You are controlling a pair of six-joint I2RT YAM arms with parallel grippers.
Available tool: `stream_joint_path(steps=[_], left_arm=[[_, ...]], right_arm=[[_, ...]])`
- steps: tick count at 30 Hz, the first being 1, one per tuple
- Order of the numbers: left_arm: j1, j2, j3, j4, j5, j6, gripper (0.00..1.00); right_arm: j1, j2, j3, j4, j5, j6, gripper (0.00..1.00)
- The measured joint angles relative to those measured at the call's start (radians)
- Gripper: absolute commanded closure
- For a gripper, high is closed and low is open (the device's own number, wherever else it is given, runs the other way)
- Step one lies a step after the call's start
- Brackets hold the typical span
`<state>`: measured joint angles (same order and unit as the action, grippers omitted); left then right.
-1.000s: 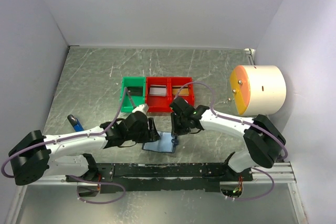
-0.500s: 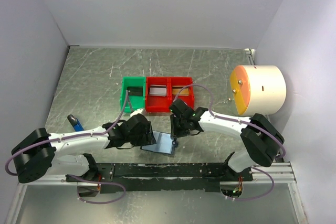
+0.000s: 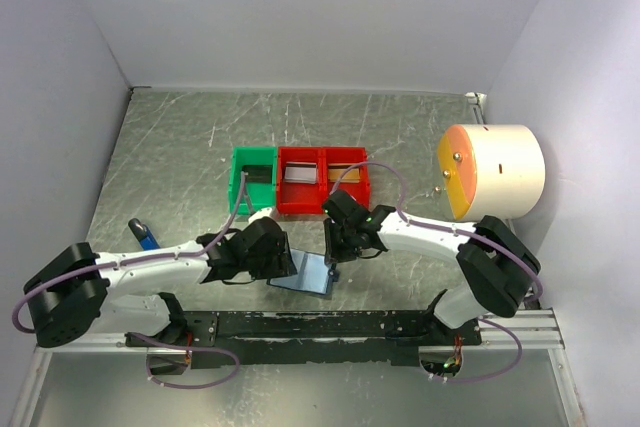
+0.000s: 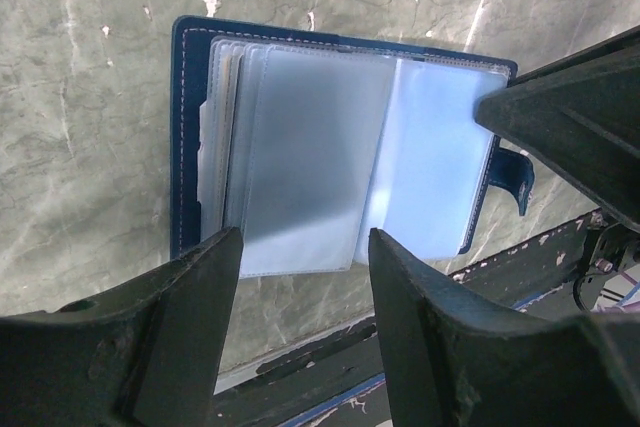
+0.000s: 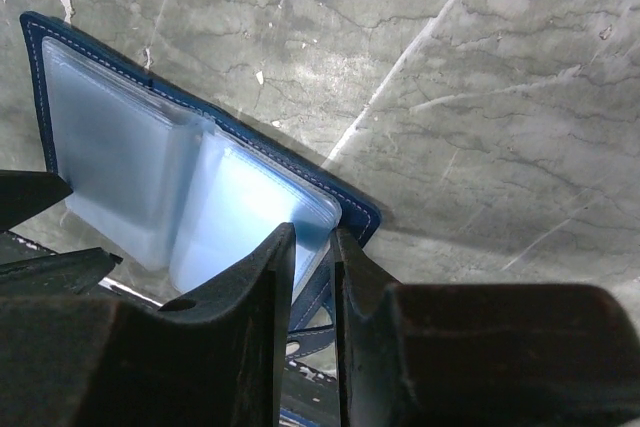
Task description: Take the credit cards out of the card holder
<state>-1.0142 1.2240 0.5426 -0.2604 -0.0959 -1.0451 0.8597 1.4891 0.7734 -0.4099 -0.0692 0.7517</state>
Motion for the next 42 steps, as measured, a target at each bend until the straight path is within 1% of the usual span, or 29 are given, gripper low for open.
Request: stream_joint_path(steps=[10, 15, 22, 27, 31, 36, 39, 41, 42], left_arm=[[0.001, 0.042, 0.014, 0.041, 0.024, 0.002, 0.34], [0.001, 0.073, 0.013, 0.116, 0.069, 0.009, 0.34], [0.001, 0.115, -0.006, 0.235, 0.126, 0.003, 0.34], [0.001, 0.116, -0.018, 0.261, 0.131, -0.005, 0.35], [0.001, 0.103, -0.030, 0.267, 0.131, -0.009, 0.35], [0.001, 0.099, -0.032, 0.261, 0.130, -0.010, 0.35], [0.001, 0.092, -0.034, 0.249, 0.131, -0.009, 0.35], [0.001, 0.084, -0.034, 0.235, 0.130, -0.009, 0.35], [0.001, 0.077, -0.034, 0.225, 0.128, -0.009, 0.34]], right_arm=[[0.000, 0.000, 0.000, 0.001, -0.003, 0.000, 0.77], [0.000, 0.000, -0.006, 0.019, -0.019, 0.007, 0.75], [0.000, -0.008, -0.019, 0.053, -0.045, 0.037, 0.59], [0.000, -0.063, -0.019, 0.056, -0.050, 0.064, 0.46], [0.000, -0.072, 0.010, 0.062, -0.071, 0.079, 0.41], [0.006, -0.023, 0.057, 0.086, -0.104, 0.081, 0.39], [0.008, 0.040, 0.085, 0.082, -0.100, 0.077, 0.39], [0.014, 0.077, 0.097, 0.071, -0.091, 0.074, 0.42], [0.019, 0.090, 0.099, 0.065, -0.084, 0.074, 0.46]])
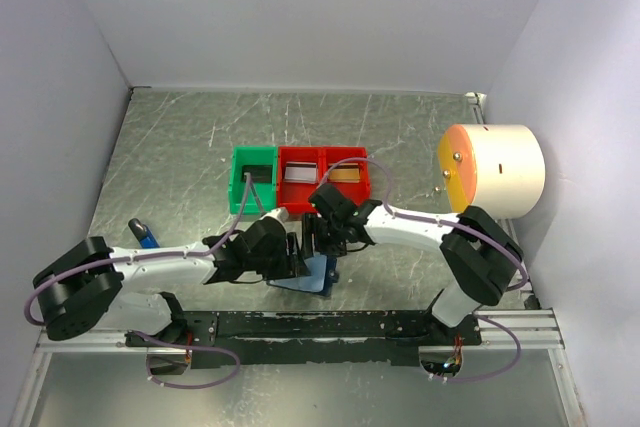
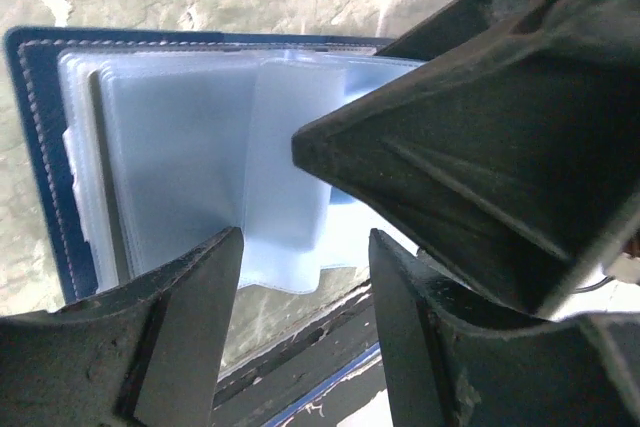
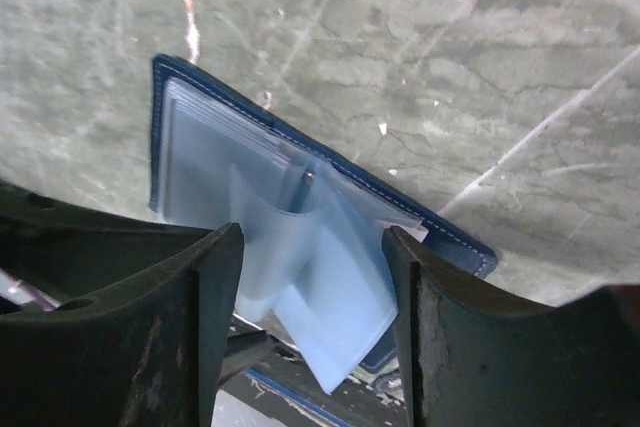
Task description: Take the credit cards out of the card holder
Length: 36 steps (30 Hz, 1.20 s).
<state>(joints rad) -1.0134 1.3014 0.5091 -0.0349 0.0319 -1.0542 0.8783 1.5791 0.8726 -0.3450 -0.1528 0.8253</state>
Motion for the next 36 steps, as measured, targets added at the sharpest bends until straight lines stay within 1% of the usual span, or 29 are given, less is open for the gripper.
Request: stream_joint_path(steps=[2, 4, 9, 13, 36], left_arm=[[0.000, -0.016, 0.000, -0.024, -0.009, 0.000, 0.32], [0.000, -0.046, 0.002, -0.074, -0.035, 0.000, 0.30], [0.000, -0.138, 0.004, -0.205, -0.112, -0.001, 0.27], [0.000, -0.173, 0.004, -0.264, -0.150, -0.004, 0.27], [0.000, -0.162, -0.002, -0.263, -0.151, -0.012, 0.32]], right_arm=[[0.010, 0.013, 0.000, -0.014, 0.013, -0.003, 0.52], [0.017, 0.013, 0.000, -0.029, 0.026, -0.008, 0.55], [0.019, 0.005, -0.005, -0.030, 0.040, -0.017, 0.55], [0.019, -0.007, -0.024, -0.027, 0.044, -0.018, 0.55], [0.019, -0.010, -0.040, -0.011, 0.044, -0.022, 0.55]])
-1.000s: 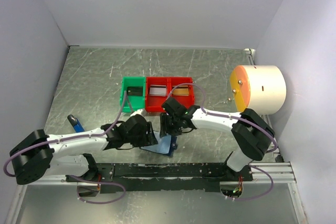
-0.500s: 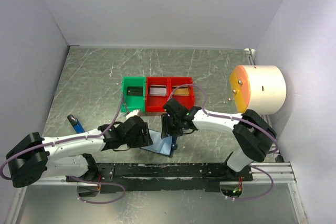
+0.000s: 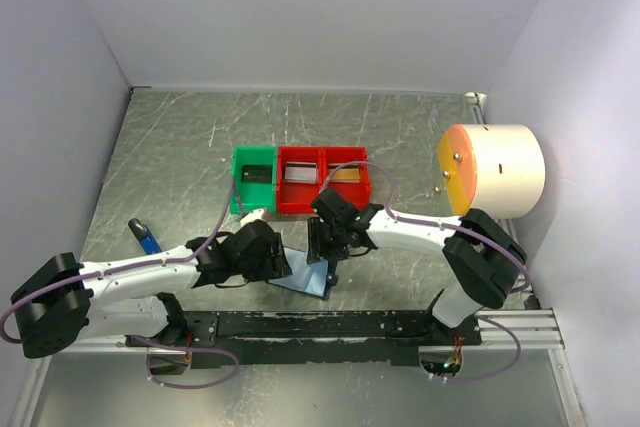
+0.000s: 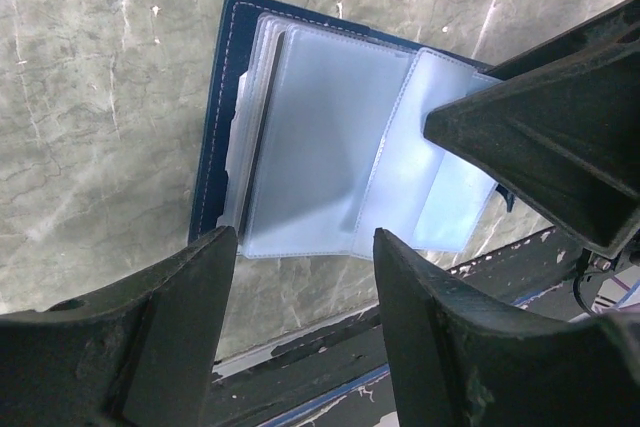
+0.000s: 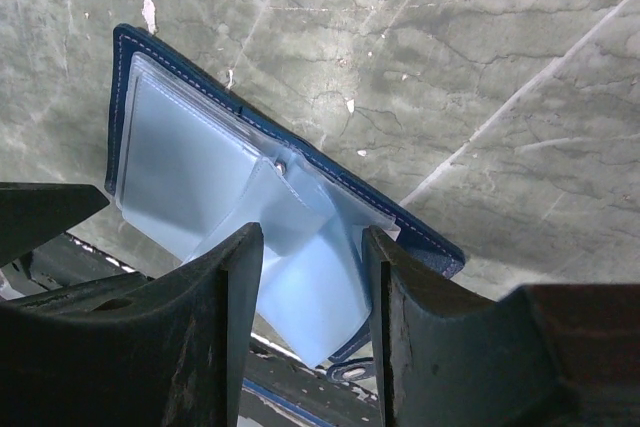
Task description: Take the credit cards out of the card holder
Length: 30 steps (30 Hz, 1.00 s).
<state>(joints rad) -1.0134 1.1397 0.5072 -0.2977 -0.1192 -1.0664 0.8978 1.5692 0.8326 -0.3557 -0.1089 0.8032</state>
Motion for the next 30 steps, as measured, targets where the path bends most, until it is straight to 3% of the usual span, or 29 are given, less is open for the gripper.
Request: stream_joint_path(steps=[14, 30], left_arm=[[0.001, 0.054, -0.015, 0.076, 0.035, -0.014, 0.34], [0.001, 0.030, -0.010, 0.030, 0.017, -0.022, 0.32]], right_arm=[[0.000, 0.000, -0.008, 0.008, 0.000, 0.000, 0.55], [0.000, 0.000, -0.009, 0.008, 0.000, 0.000, 0.55]])
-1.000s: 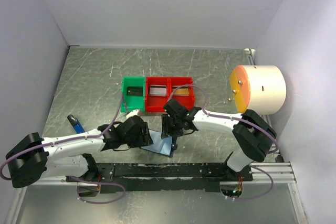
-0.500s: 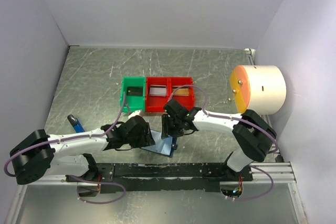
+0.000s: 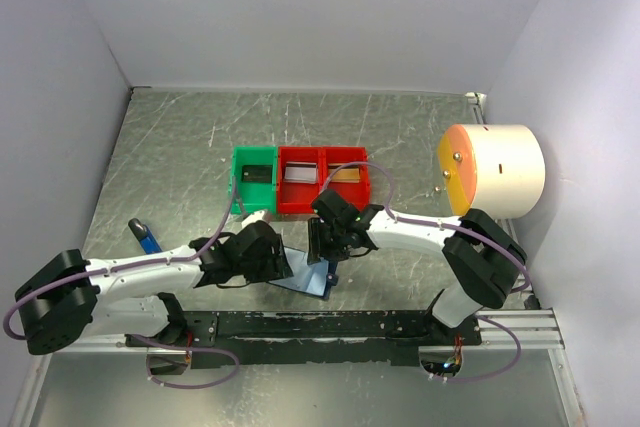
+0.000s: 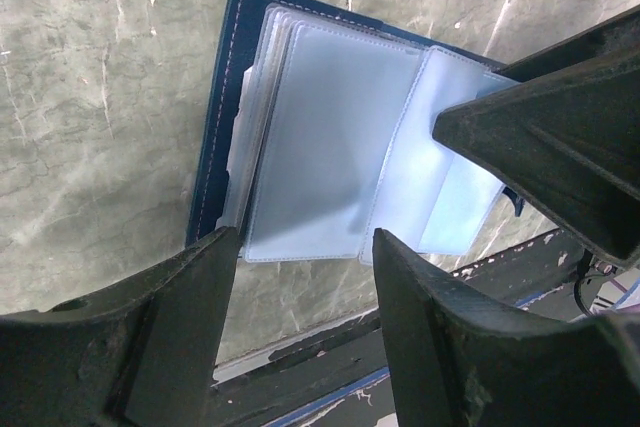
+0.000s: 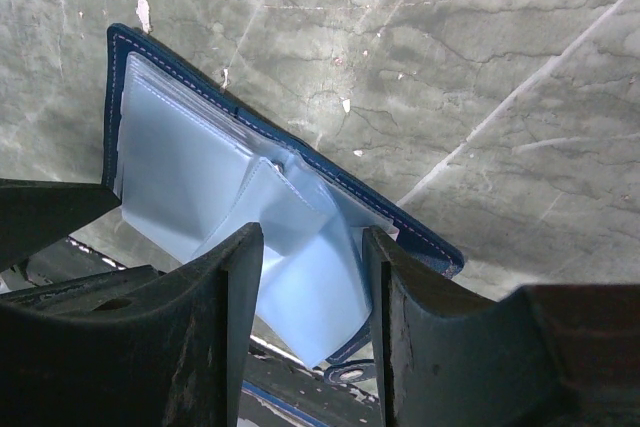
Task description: Take the credit cards out of the card holder
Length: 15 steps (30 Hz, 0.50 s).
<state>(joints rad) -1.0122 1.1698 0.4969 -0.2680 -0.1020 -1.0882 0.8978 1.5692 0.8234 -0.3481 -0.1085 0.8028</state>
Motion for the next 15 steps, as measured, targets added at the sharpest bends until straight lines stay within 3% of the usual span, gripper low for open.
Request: stream_joint_path(steps=[15], left_arm=[[0.000, 0.022, 0.003, 0.005, 0.005, 0.016, 0.40]], right_arm=[[0.000, 0.000, 0.000, 0.000, 0.000, 0.000, 0.55]])
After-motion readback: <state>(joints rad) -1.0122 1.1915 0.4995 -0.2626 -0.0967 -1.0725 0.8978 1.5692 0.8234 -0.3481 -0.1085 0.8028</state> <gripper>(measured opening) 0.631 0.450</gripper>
